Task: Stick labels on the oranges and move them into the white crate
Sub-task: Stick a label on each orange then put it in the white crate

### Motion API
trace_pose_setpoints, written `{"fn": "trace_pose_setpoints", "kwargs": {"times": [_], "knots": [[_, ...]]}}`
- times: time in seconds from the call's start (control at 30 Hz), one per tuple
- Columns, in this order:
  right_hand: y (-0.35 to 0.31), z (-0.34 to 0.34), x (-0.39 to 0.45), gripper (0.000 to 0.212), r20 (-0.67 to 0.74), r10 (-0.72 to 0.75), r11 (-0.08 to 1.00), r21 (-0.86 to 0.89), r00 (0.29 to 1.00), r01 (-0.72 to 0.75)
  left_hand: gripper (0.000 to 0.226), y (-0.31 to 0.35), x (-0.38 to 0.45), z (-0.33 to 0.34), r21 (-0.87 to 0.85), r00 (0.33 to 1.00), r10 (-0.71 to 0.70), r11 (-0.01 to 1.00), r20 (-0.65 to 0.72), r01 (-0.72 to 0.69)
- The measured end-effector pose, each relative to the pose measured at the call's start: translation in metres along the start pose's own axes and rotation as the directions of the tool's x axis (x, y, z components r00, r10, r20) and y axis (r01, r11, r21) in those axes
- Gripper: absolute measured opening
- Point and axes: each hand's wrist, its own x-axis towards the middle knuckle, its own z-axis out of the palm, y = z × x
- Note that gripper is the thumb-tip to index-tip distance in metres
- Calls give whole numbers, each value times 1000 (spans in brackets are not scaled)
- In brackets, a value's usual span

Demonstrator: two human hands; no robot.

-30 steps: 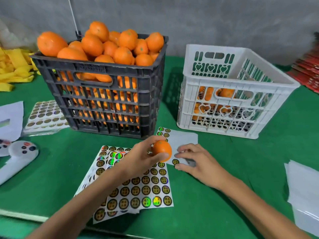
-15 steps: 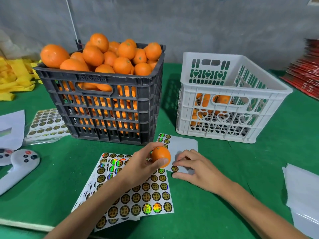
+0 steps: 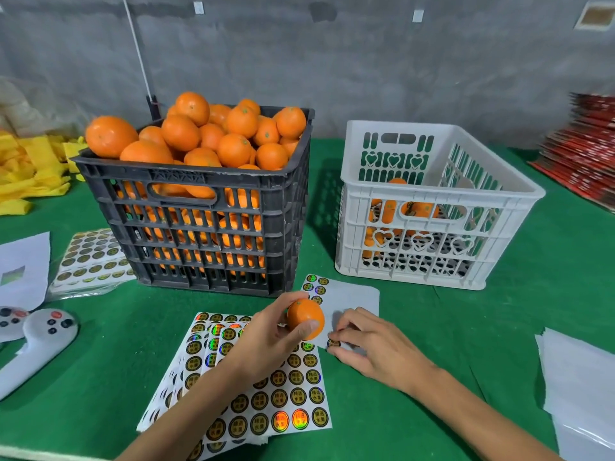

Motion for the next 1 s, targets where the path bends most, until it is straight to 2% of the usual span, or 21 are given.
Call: {"fn": "trace_pose_setpoints", "kwargs": {"times": [0.1,0.17,0.37,0.5,0.67,1.0], "knots": [[8,8,1,61,17,68,998,8,998,-68,58,-3,-1,1,15,1000,10,1000,-8,-10],[14,13,3,64,10,98,994,37,995,-98,56,-5,-1,1,7,1000,10,1000,-15,-10],[21,18,4,43,-65,59,992,113,996,-52,54,-8,1,3,-22,1000,-2,1000,-21,1],[20,20,3,36,-106,43,992,124,993,-29,54,-9,2,3,-39,1000,-11,999,-25,10],[19,21,-1,31,-200,-34,999,12,979,38,52,-8,3,4,10,1000,-7,1000,-20,8],[19,25,-5,32,-237,-207,965,-206,949,160,48,-5,2,5,-3,999,-19,1000,-35,19]]}}
